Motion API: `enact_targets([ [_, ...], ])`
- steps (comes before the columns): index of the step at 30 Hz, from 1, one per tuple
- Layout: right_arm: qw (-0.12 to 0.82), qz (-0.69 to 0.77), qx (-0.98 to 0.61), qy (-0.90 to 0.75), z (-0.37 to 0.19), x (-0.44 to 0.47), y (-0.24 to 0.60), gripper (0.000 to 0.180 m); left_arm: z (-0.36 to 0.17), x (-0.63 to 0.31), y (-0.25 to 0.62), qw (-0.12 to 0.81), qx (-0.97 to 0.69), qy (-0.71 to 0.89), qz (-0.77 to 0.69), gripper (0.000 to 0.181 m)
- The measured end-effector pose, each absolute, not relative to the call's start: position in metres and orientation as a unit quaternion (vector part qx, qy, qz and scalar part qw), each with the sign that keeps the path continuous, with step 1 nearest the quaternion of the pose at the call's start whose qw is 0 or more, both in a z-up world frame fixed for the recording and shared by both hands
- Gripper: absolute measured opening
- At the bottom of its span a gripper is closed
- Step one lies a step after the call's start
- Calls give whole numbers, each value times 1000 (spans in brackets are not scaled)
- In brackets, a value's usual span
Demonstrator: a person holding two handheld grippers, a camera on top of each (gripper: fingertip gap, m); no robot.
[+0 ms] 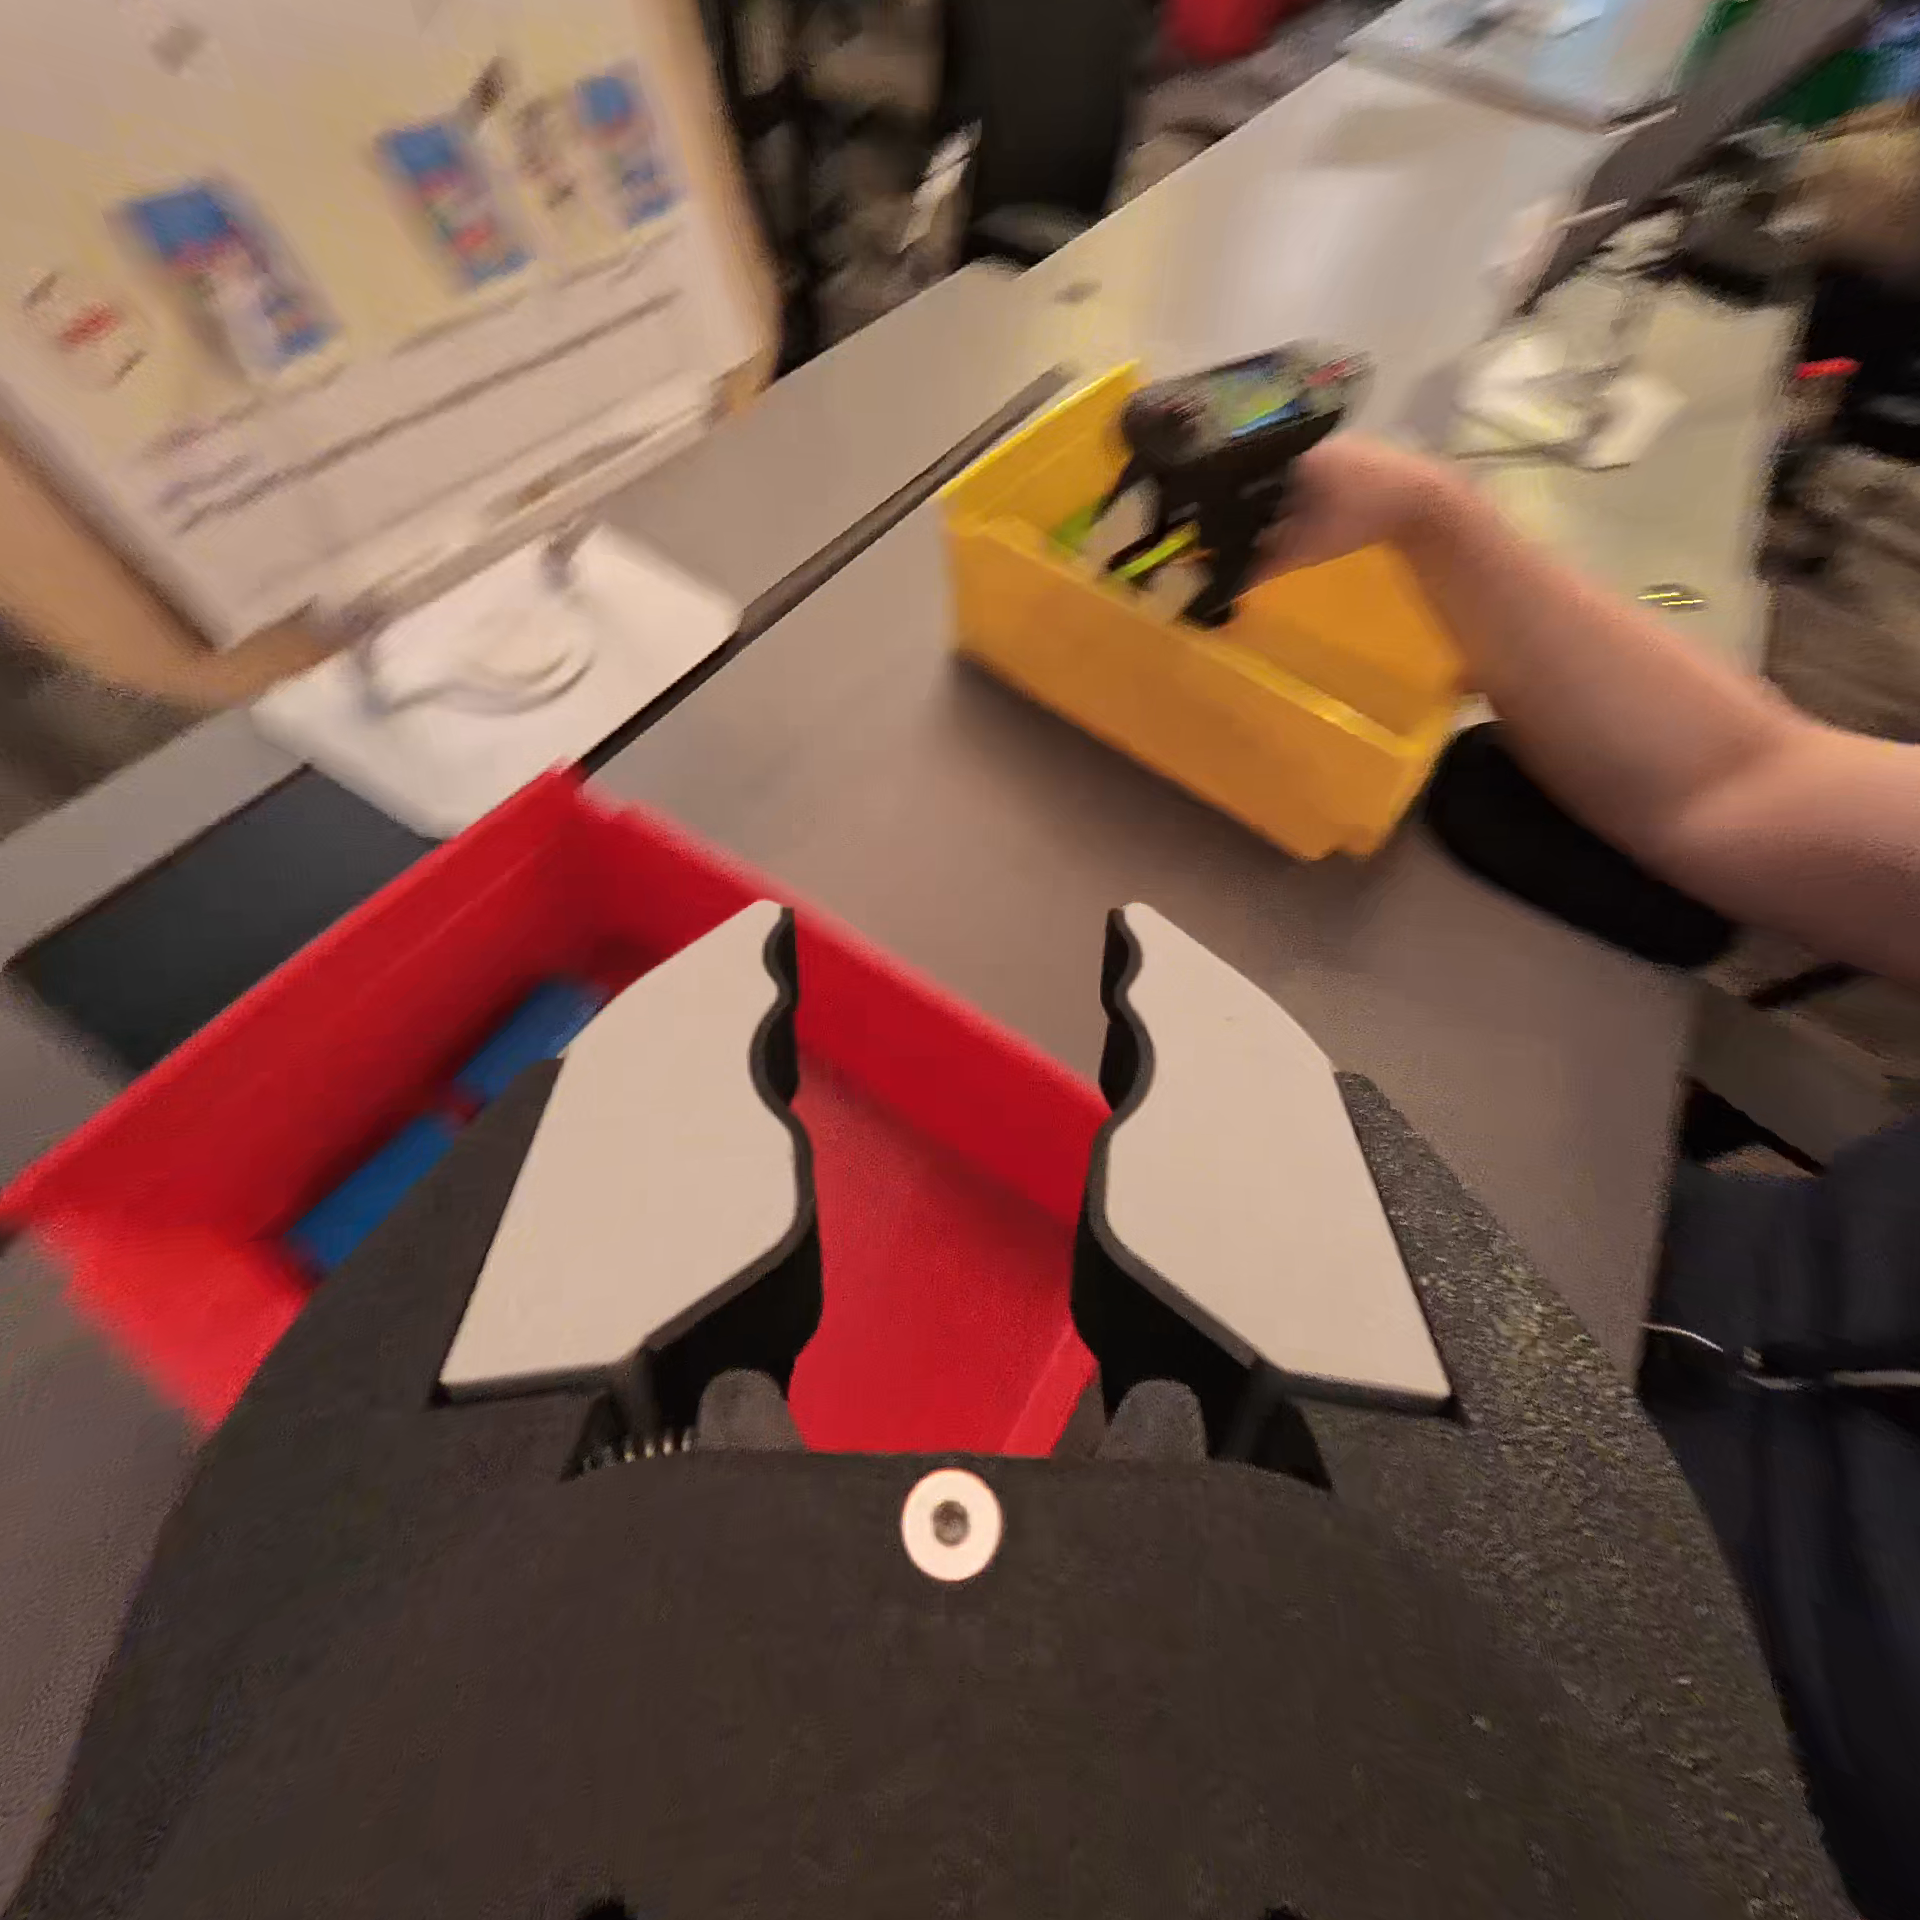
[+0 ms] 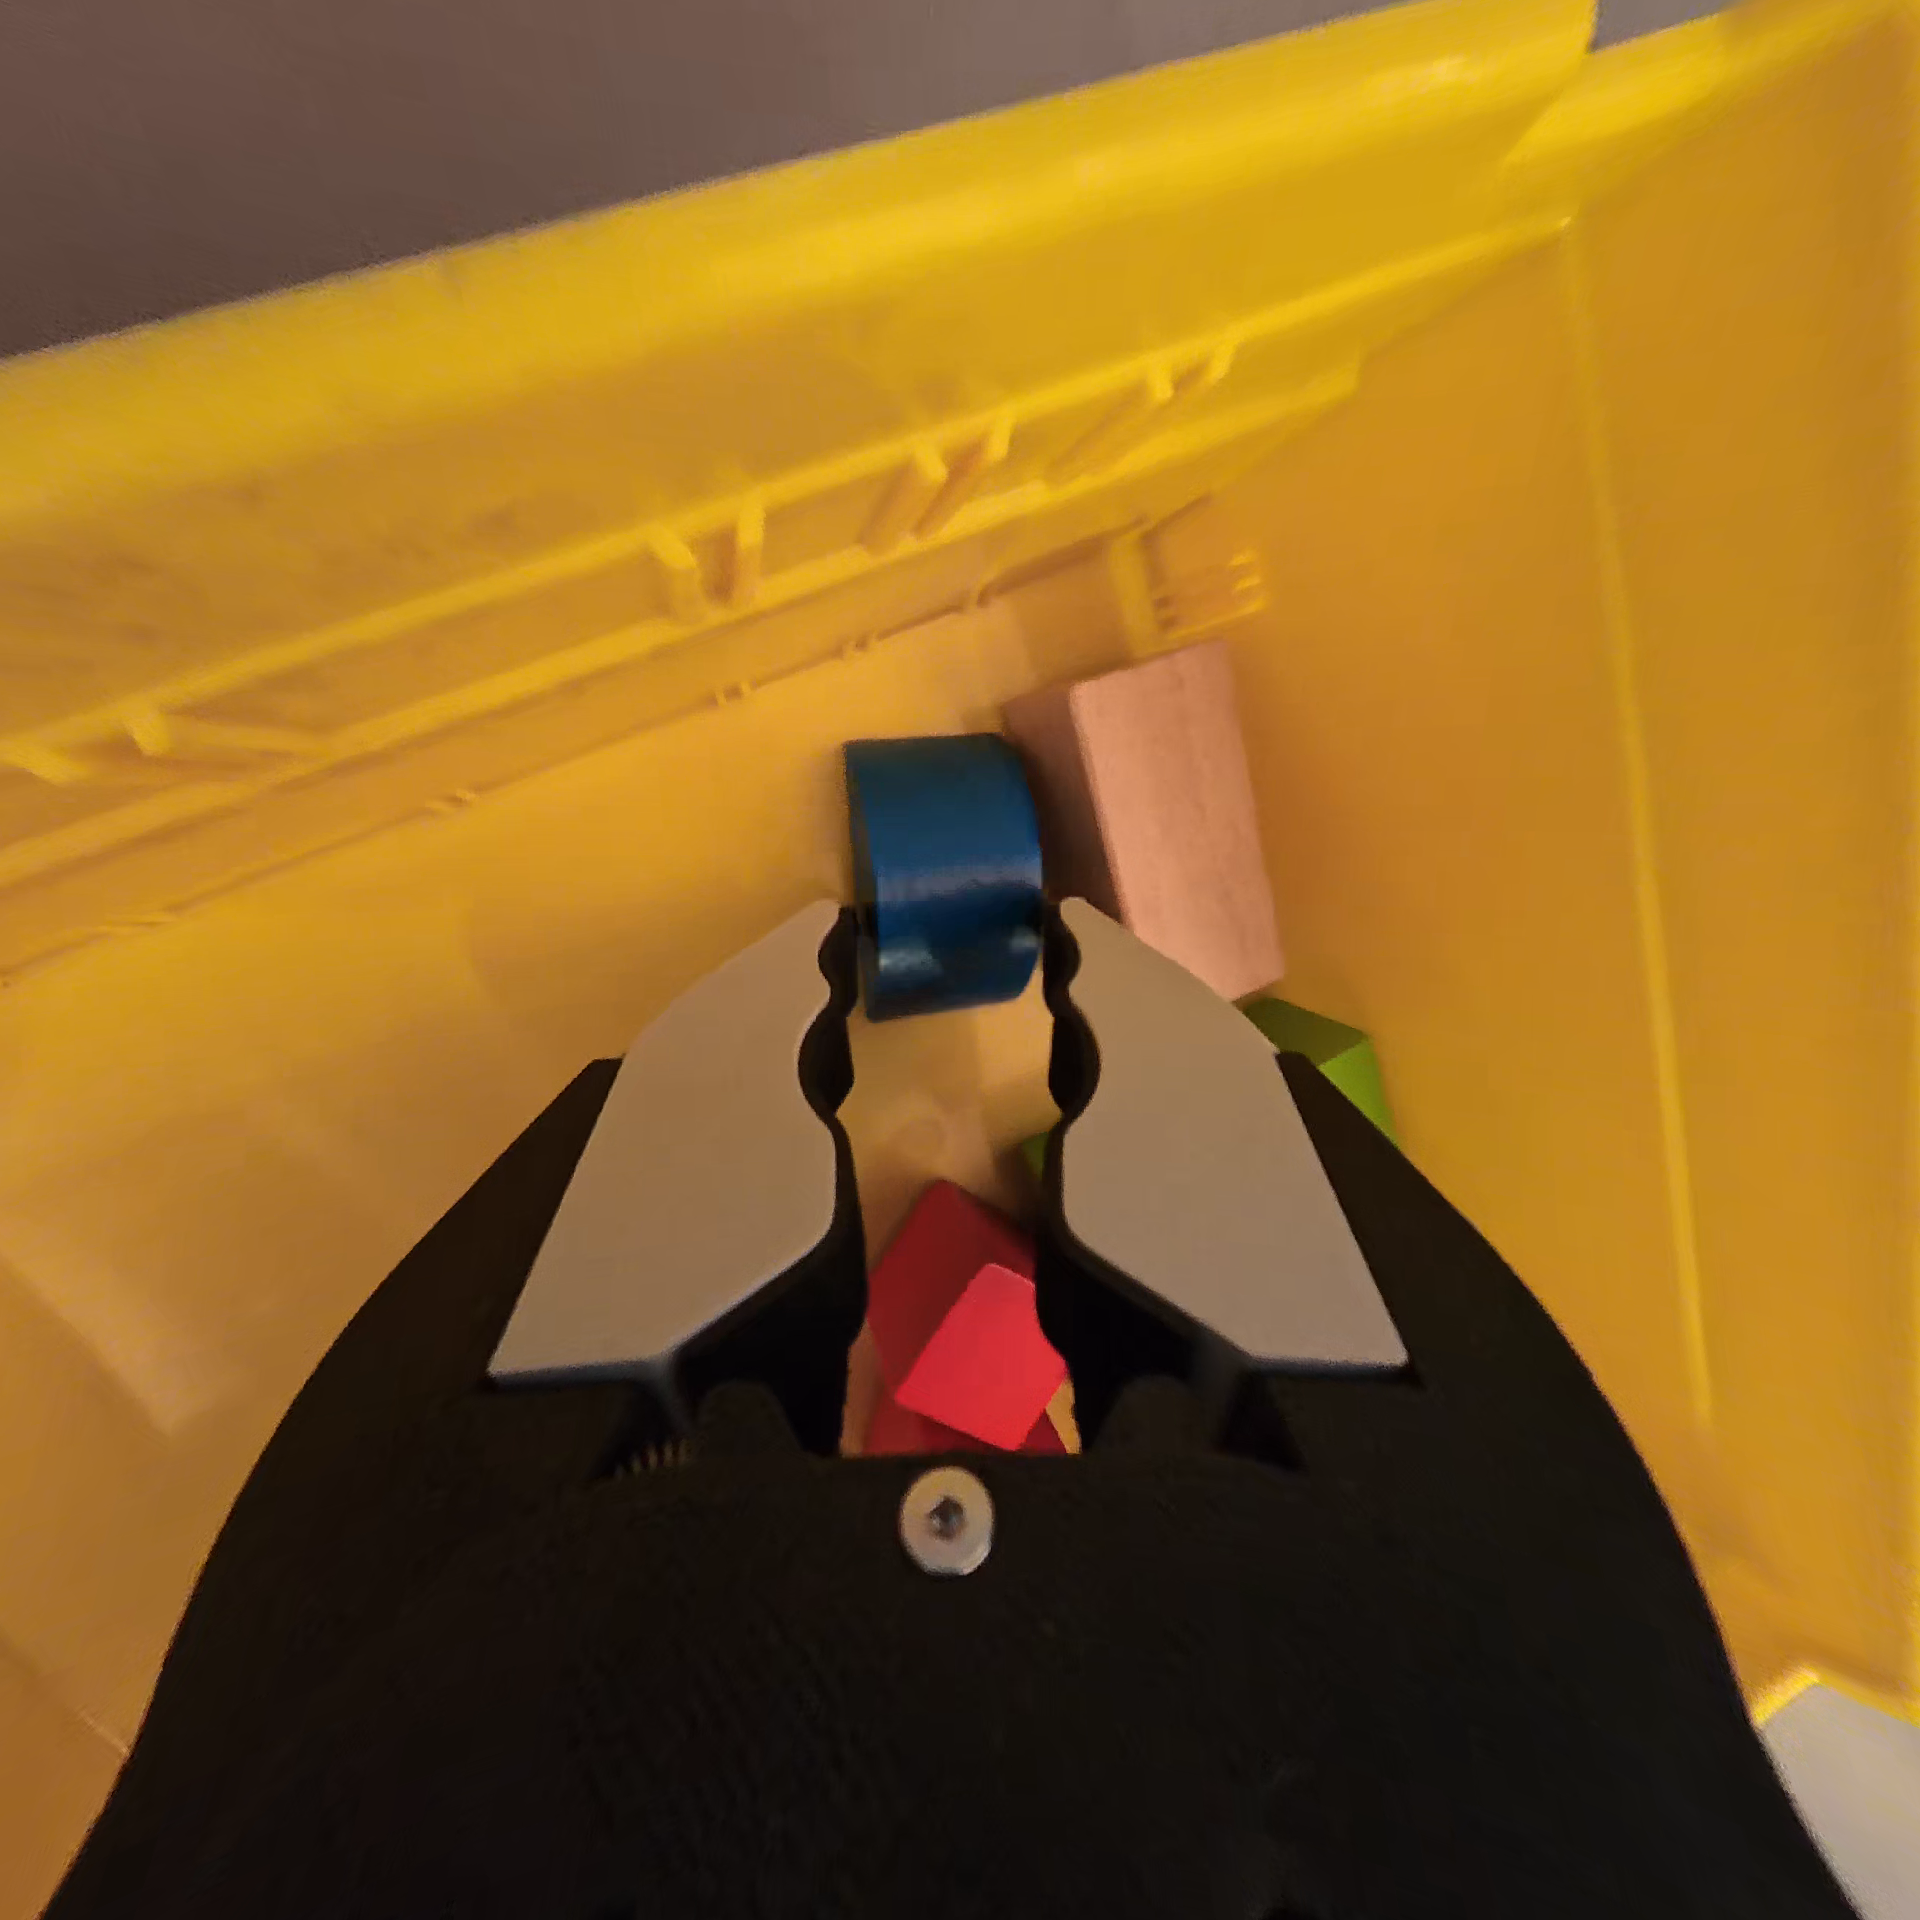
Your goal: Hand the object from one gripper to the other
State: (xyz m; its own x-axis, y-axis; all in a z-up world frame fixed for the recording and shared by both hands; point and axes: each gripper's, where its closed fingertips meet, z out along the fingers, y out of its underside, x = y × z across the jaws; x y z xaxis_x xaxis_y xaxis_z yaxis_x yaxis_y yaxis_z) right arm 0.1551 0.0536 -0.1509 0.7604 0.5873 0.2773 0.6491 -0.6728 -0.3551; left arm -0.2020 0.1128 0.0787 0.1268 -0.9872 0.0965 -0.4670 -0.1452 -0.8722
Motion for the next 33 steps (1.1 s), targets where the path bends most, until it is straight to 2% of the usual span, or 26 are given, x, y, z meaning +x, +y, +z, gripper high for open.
enact_targets([
  [5,251,-66,-904,-339,-131,151,55,36,23,-249,164,292,-797,475,-233,55],
  [10,280,-78,-895,-337,-104,149,52,36,-36,-255,168,150,-877,415,-191,48],
  [19,268,-91,-891,-354,-100,145,48,36,-105,-259,173,12,-938,328,-110,63],
  [33,242,-114,-890,-370,-106,146,44,36,-132,-280,184,-20,-965,258,-45,62],
])
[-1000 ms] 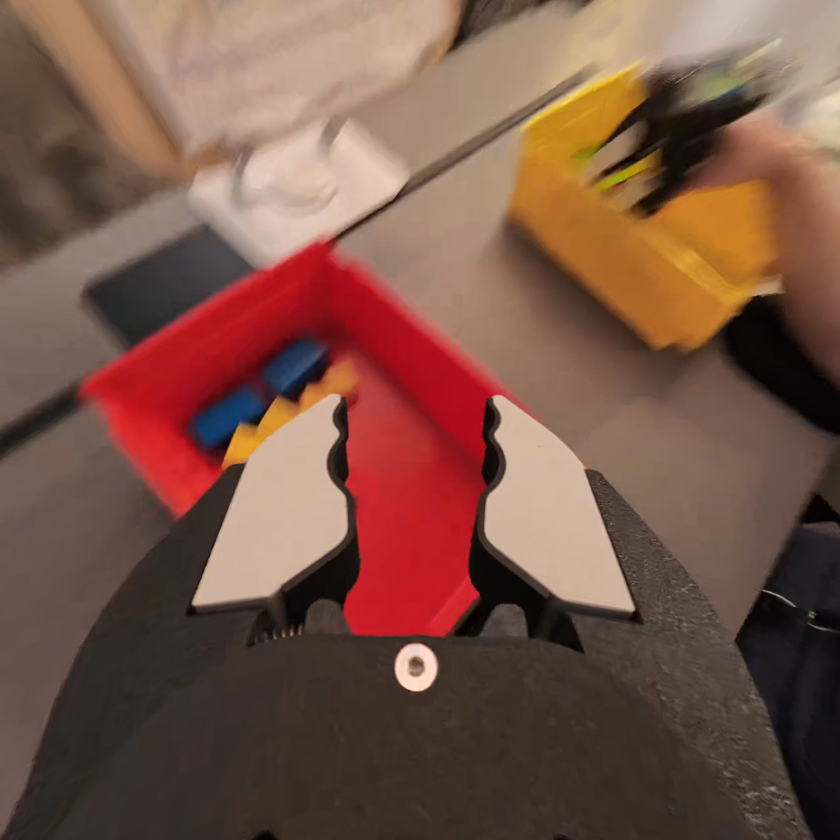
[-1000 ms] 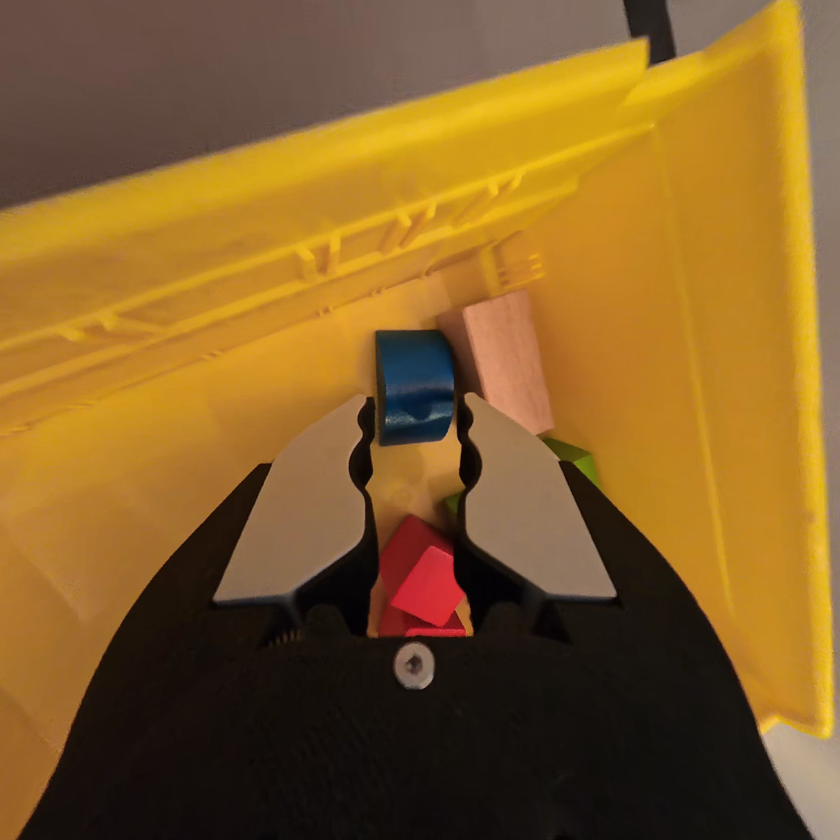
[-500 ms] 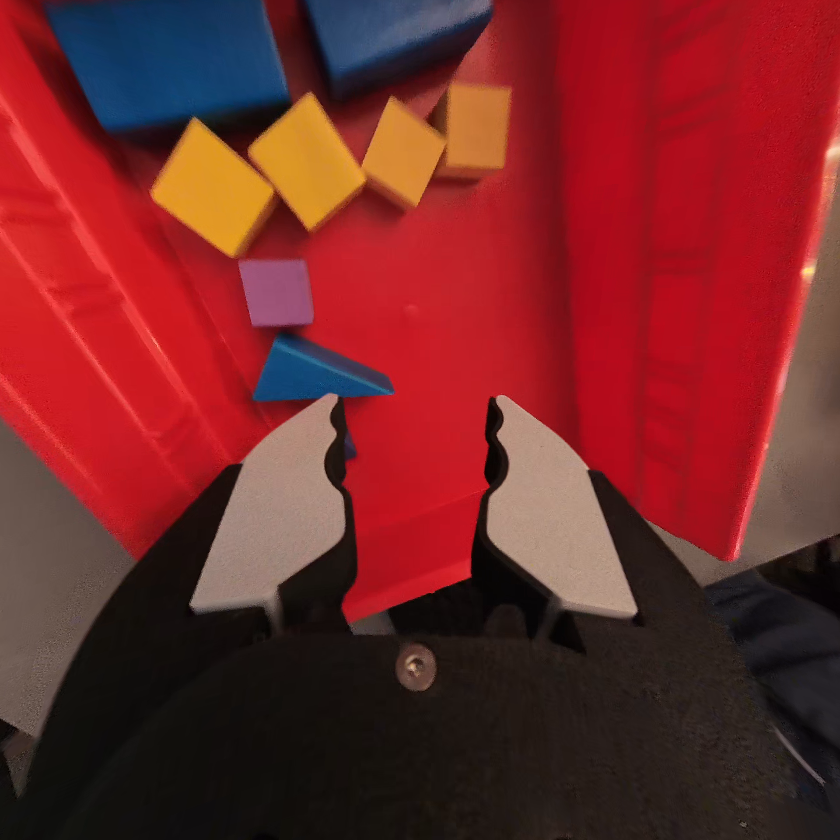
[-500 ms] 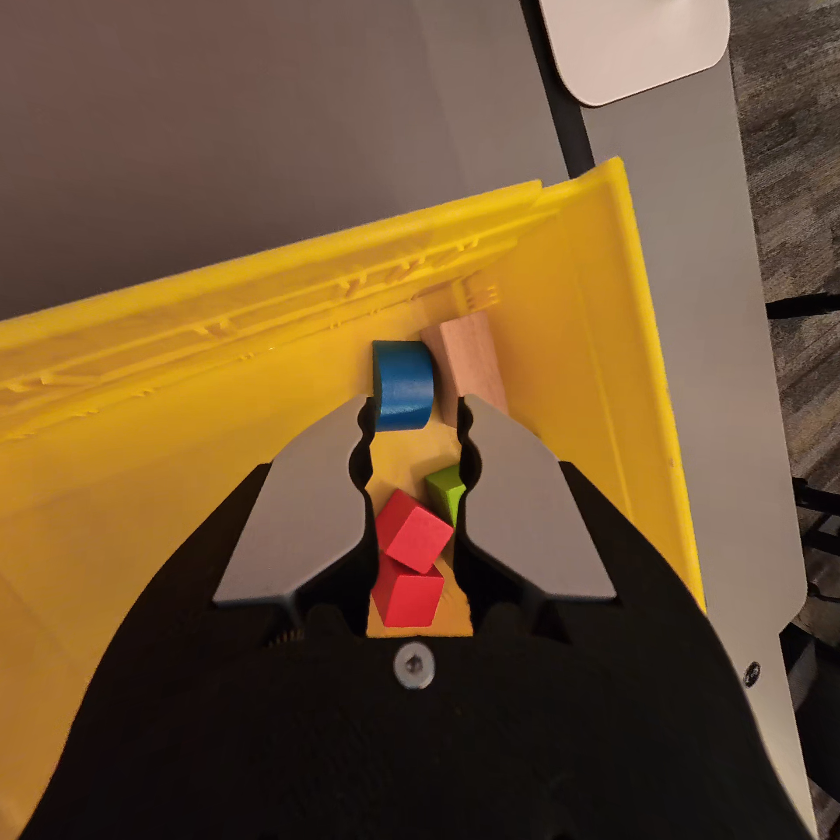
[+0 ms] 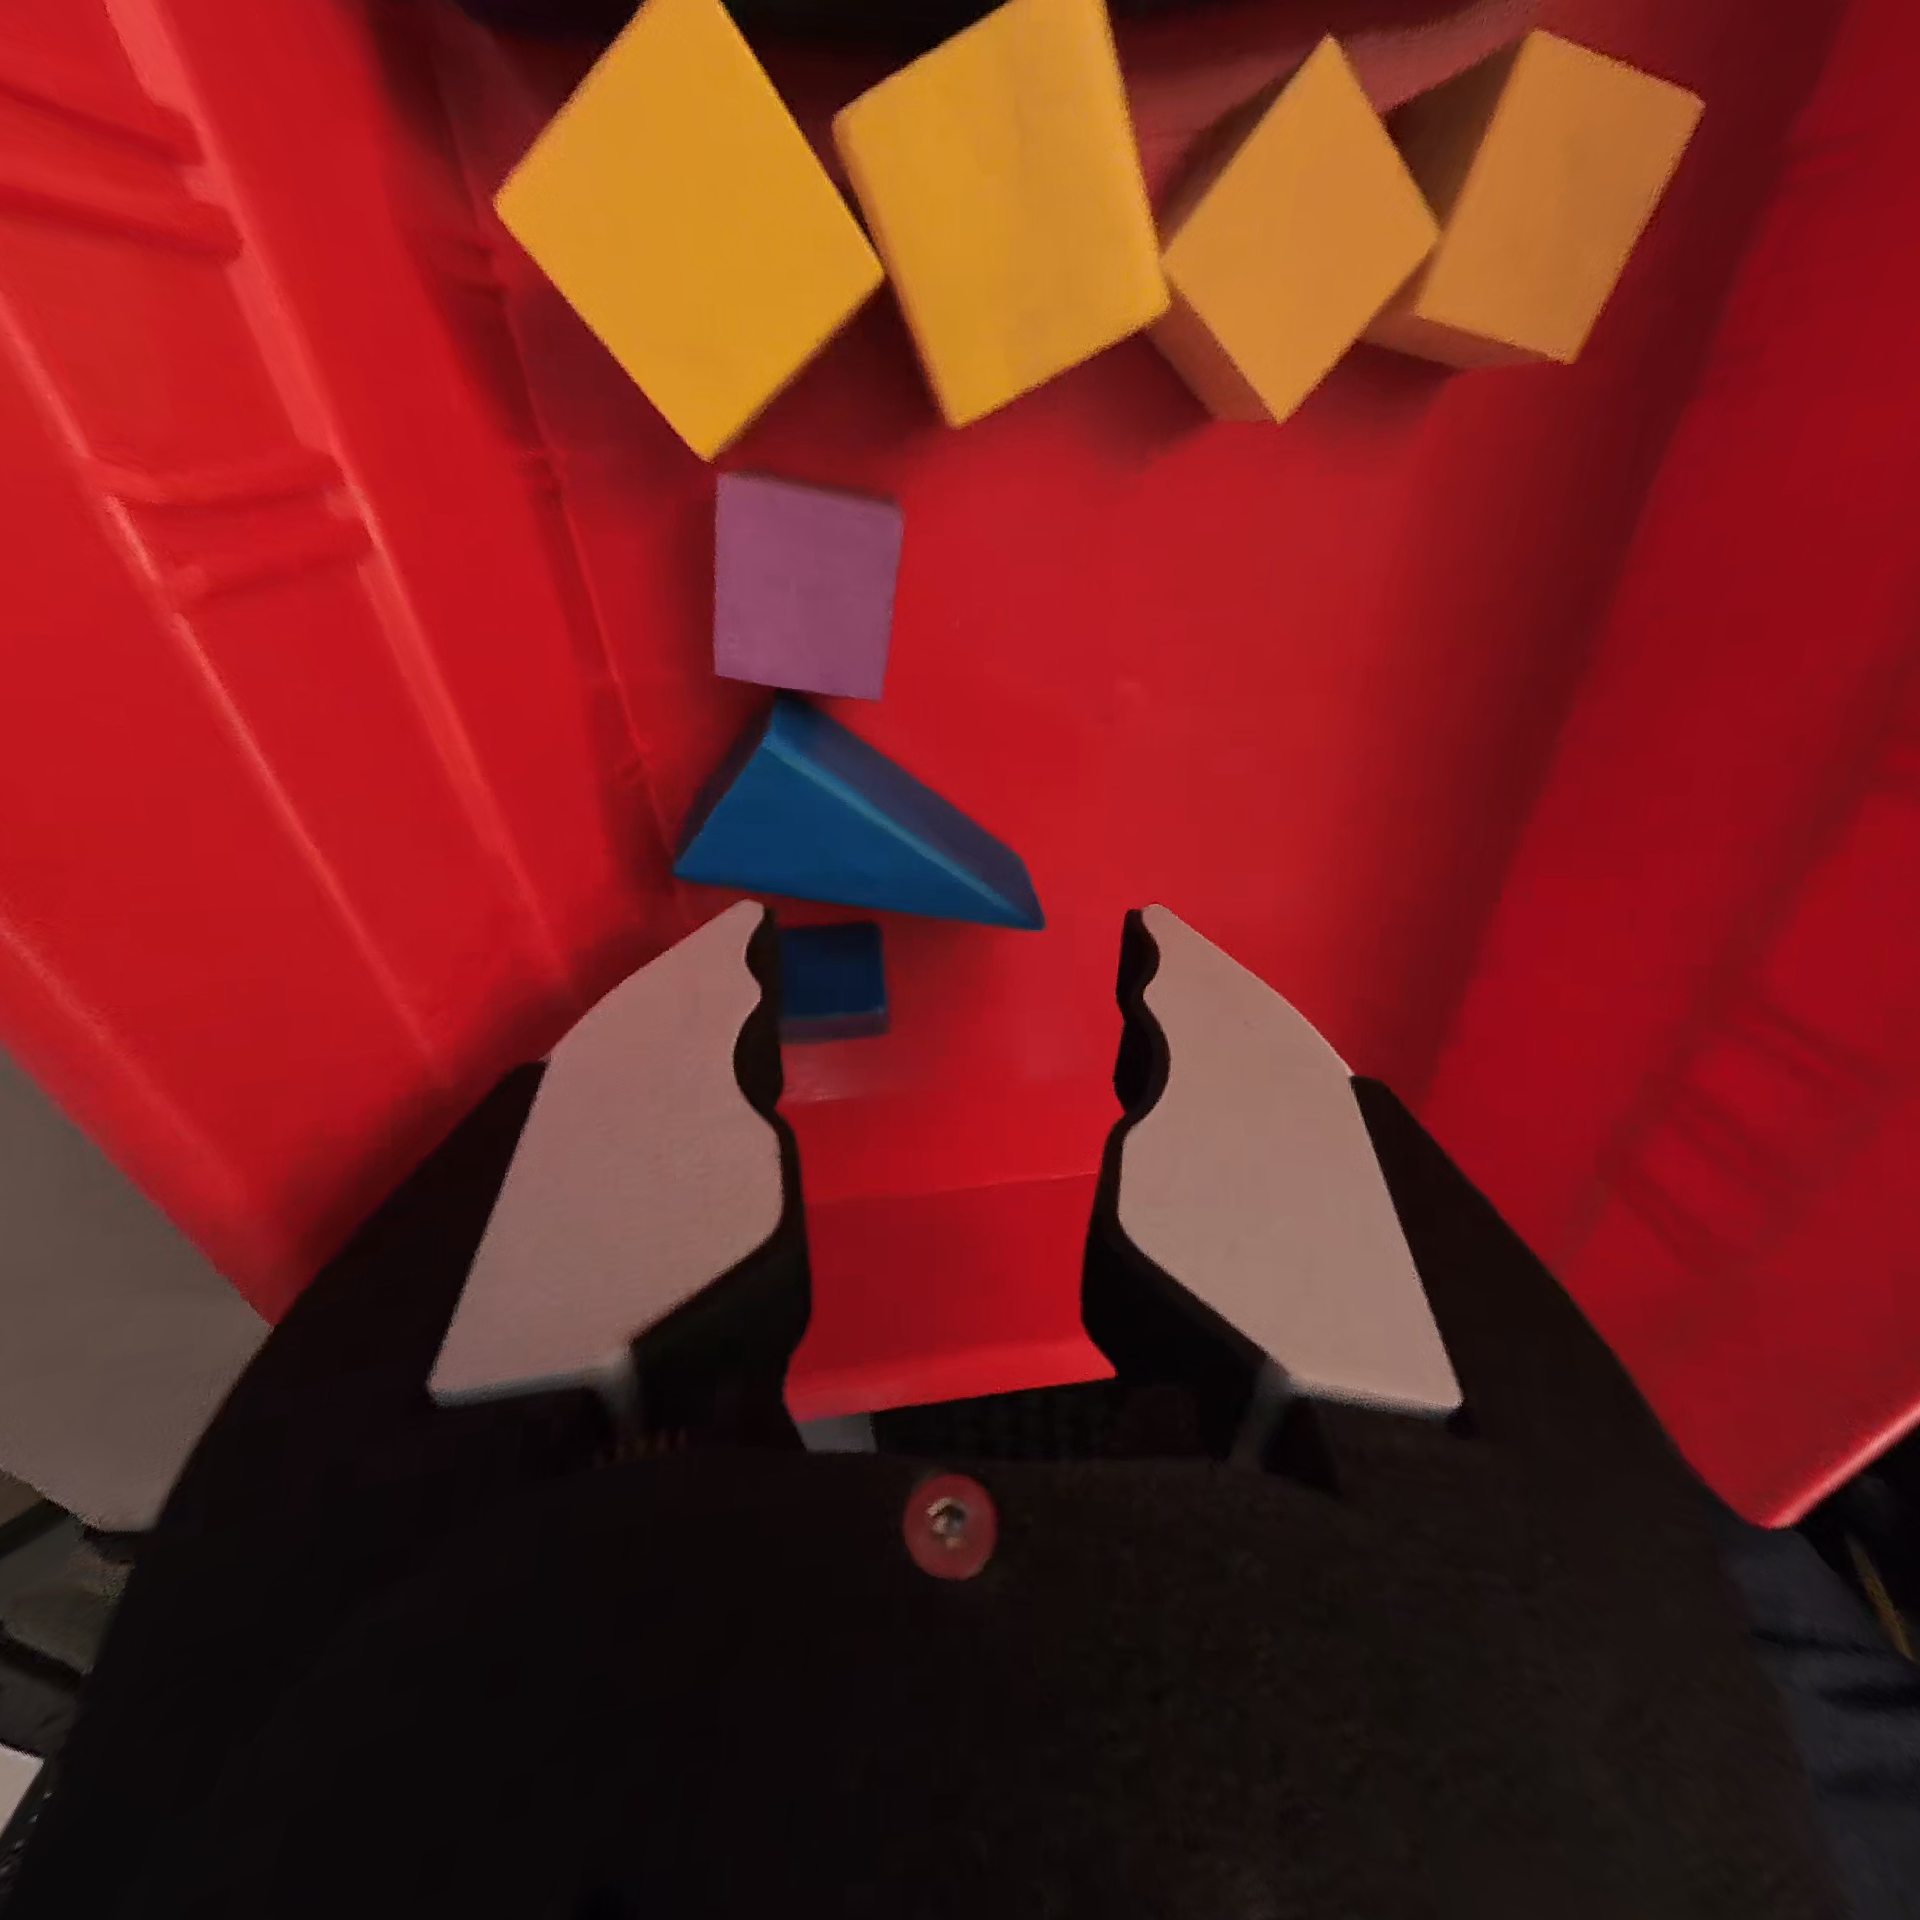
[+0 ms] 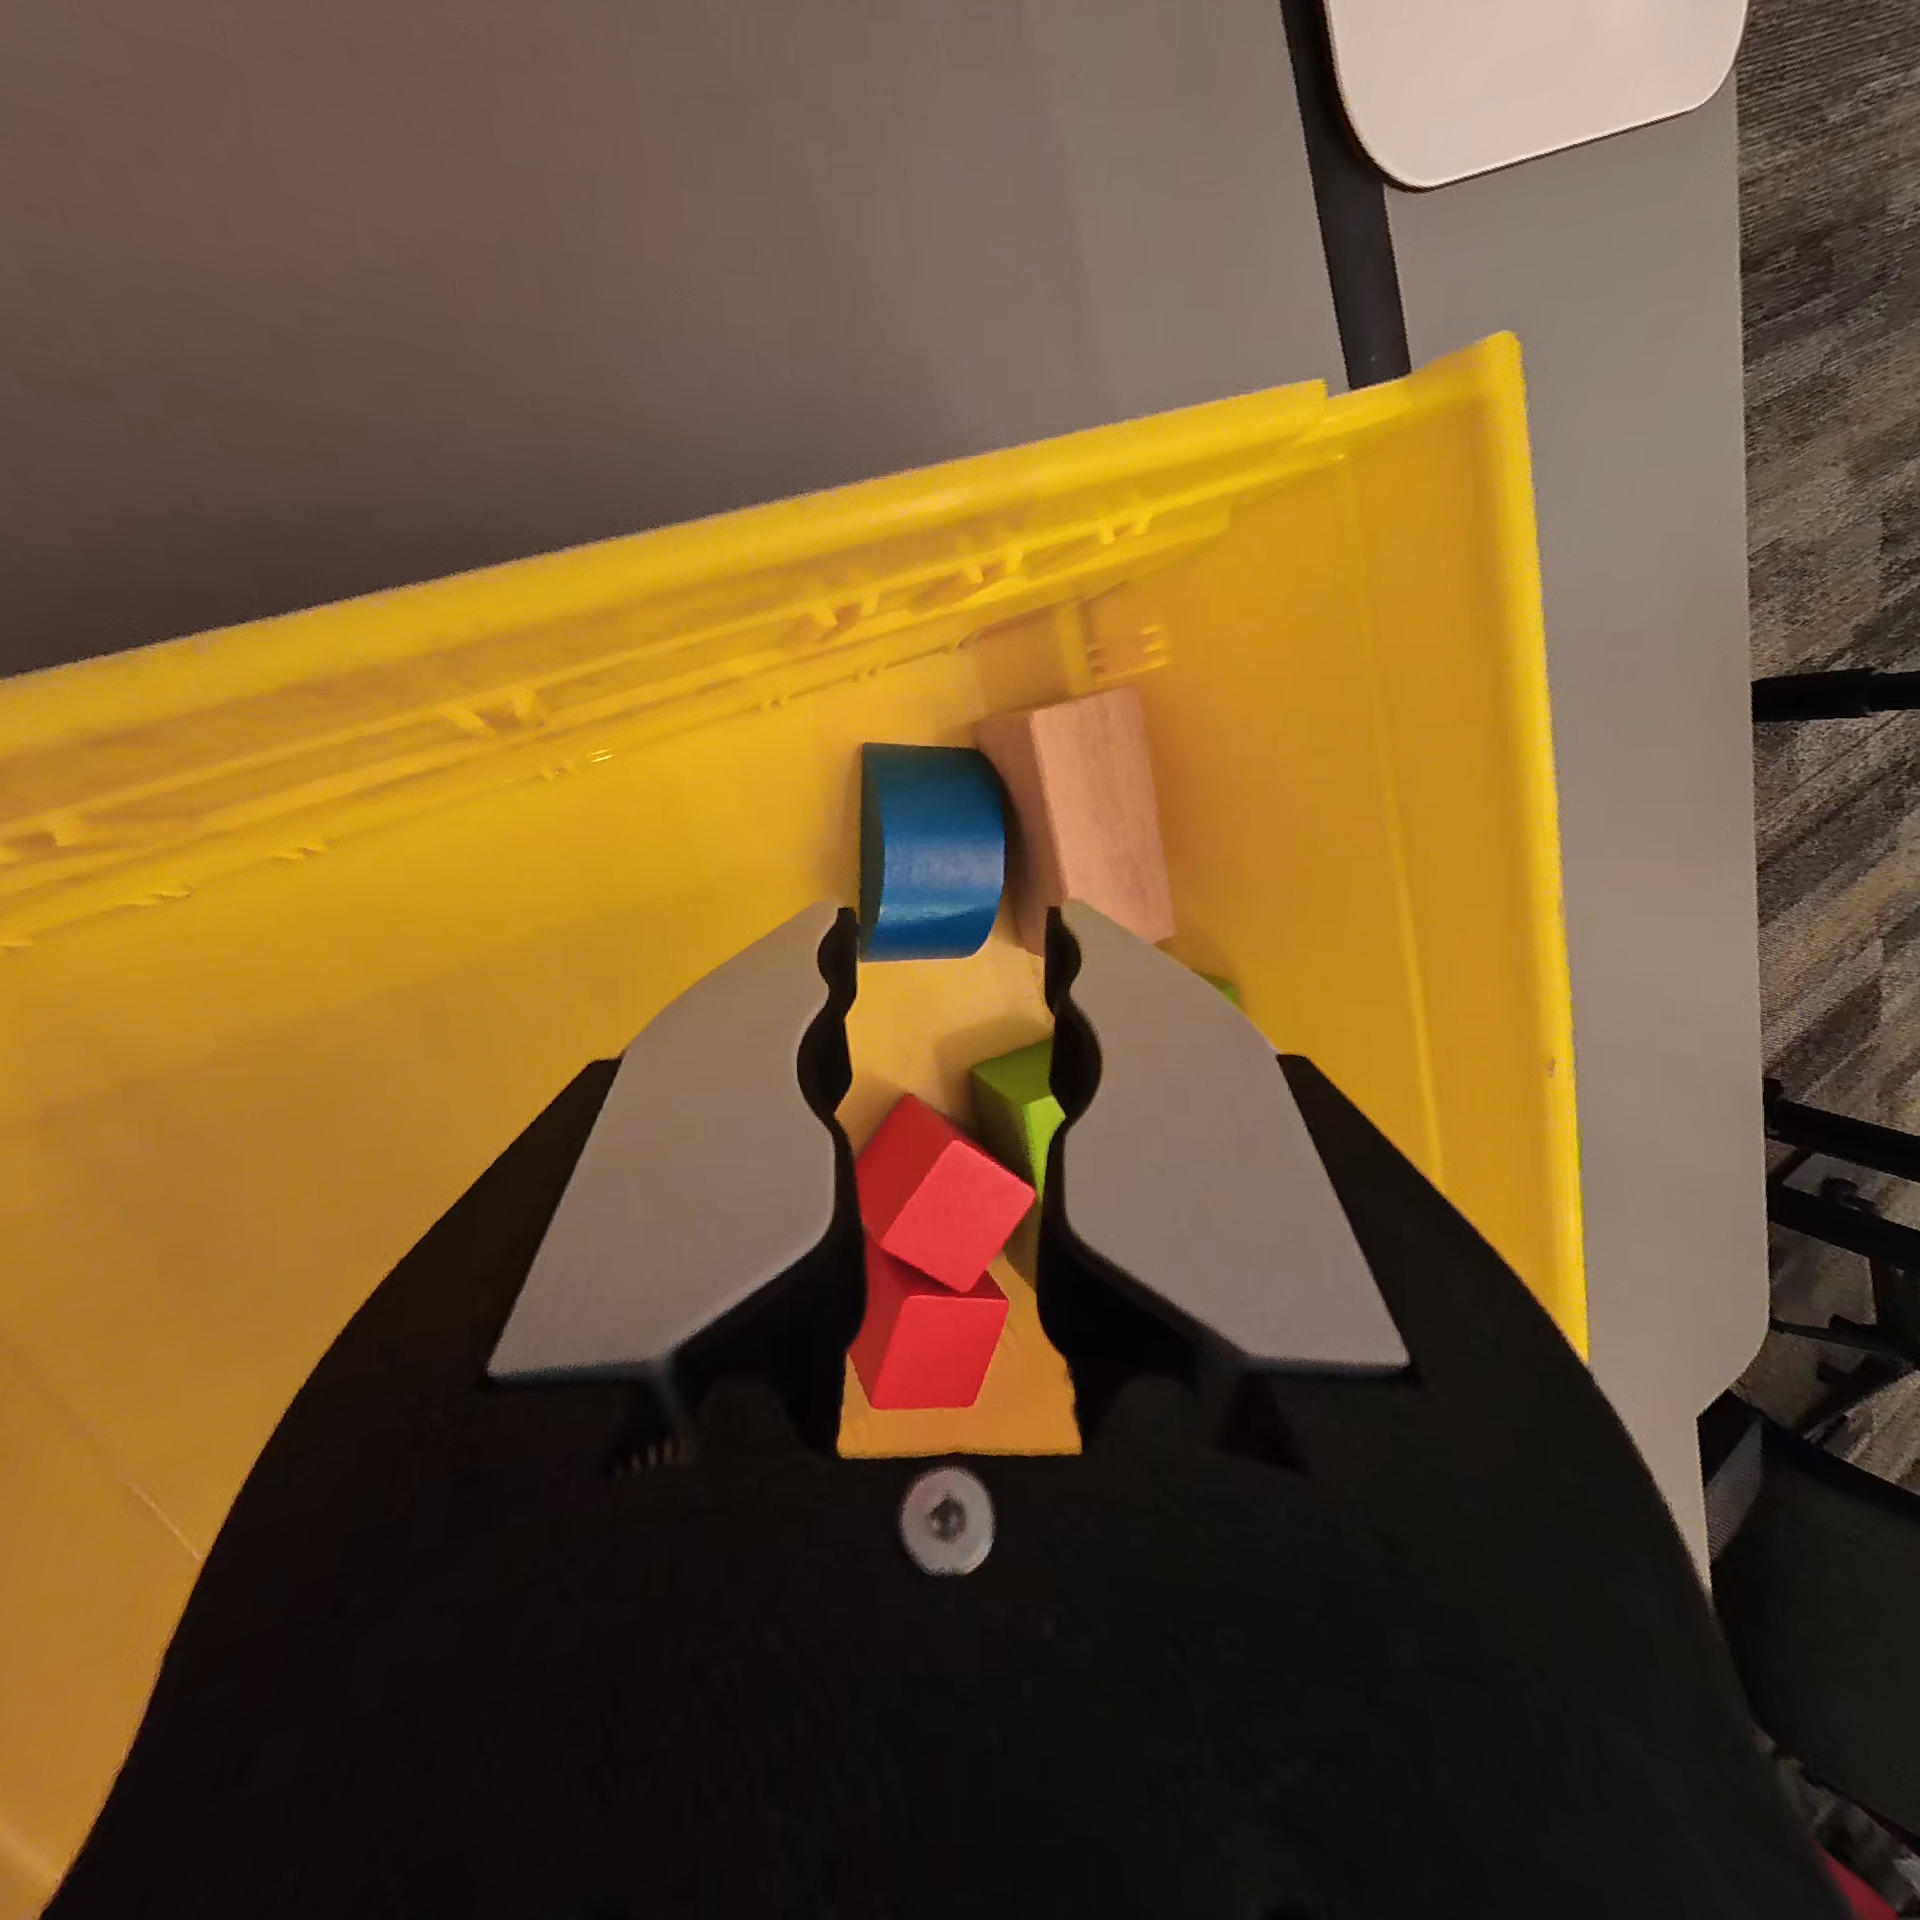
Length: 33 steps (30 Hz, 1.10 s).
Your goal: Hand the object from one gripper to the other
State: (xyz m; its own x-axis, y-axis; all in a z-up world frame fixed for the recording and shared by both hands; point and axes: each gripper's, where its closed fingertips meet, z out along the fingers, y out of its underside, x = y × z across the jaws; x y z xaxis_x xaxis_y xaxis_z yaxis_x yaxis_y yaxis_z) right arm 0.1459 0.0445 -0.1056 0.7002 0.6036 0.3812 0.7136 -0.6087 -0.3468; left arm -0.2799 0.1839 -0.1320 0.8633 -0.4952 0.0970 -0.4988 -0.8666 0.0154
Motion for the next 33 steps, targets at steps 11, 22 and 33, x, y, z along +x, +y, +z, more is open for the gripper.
enact_targets([
  [11,229,-116,-887,-385,-108,143,41,36,-141,-289,201,-3,969,-248,-7,50],
  [22,221,-118,-886,-389,-110,143,39,36,-147,-290,202,5,966,-258,-12,23],
  [33,261,-137,-878,-378,-89,142,45,34,-111,-283,180,-7,949,-315,27,23],
])
